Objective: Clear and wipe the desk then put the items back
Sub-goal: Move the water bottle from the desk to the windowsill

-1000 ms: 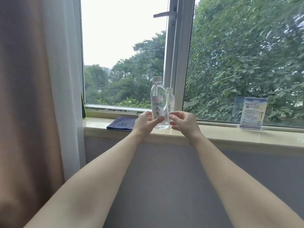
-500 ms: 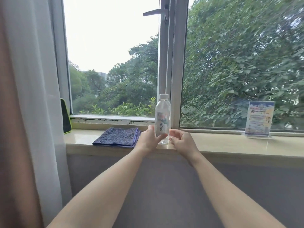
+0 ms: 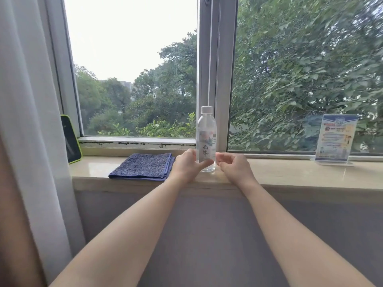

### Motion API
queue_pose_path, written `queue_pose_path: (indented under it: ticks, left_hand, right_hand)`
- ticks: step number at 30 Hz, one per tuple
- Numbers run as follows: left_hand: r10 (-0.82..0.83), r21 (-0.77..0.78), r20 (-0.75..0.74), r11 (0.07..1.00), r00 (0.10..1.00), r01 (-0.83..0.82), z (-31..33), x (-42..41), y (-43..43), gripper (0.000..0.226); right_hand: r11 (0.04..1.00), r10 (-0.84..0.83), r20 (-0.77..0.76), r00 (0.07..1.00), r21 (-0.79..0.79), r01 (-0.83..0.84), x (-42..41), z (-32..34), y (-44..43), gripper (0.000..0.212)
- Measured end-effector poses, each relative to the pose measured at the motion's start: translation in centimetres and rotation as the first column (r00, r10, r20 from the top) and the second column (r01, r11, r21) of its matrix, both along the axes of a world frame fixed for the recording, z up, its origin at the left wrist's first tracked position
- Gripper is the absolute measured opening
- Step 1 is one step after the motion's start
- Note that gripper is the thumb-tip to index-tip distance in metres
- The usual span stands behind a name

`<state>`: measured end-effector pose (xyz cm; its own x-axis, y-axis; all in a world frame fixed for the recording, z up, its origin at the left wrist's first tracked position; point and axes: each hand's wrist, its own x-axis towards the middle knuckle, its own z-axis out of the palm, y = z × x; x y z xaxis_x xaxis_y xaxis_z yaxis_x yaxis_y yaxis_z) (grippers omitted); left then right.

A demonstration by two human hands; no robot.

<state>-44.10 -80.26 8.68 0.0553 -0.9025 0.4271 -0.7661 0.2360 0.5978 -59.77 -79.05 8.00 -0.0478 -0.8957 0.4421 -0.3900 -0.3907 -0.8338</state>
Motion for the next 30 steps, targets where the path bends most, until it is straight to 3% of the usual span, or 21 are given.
queue_pose_path:
  ticks: [11, 17, 22, 27, 30]
  left_hand:
    - [-0.161, -0.033, -0.087, 0.987, 0.983, 0.158, 0.1, 0.6, 0.7, 0.034]
    - [-0.151, -0.024, -0.091, 0.989, 0.984, 0.149, -0.1, 0.7, 1.0, 0.049]
    - [-0.131, -0.051, -0.128, 0.991, 0.983, 0.126, -0.2, 1.7, 3.1, 0.068]
    - [-0.126, -0.107, -0.129, 0.988, 0.984, 0.112, -0.4, 4.8, 6.1, 0.060]
    - [-0.109, -0.144, -0.143, 0.986, 0.984, 0.088, 0.0, 6.8, 8.4, 0.053]
  right_hand:
    - [0.999, -0.034, -0.013, 0.999, -0.017, 0.034, -0.1, 0.1, 0.3, 0.027]
    - [0.998, -0.048, -0.021, 0.999, -0.029, 0.048, -0.1, 0.1, 0.8, 0.027]
    - [0.985, -0.105, -0.011, 0.994, -0.141, 0.103, 0.8, -0.3, 2.7, 0.025]
    - [0.968, -0.151, 0.044, 0.988, -0.194, 0.156, 2.6, -1.2, 4.9, 0.018]
    - [0.979, -0.094, 0.031, 0.995, -0.181, 0.098, 4.3, -1.5, 6.4, 0.016]
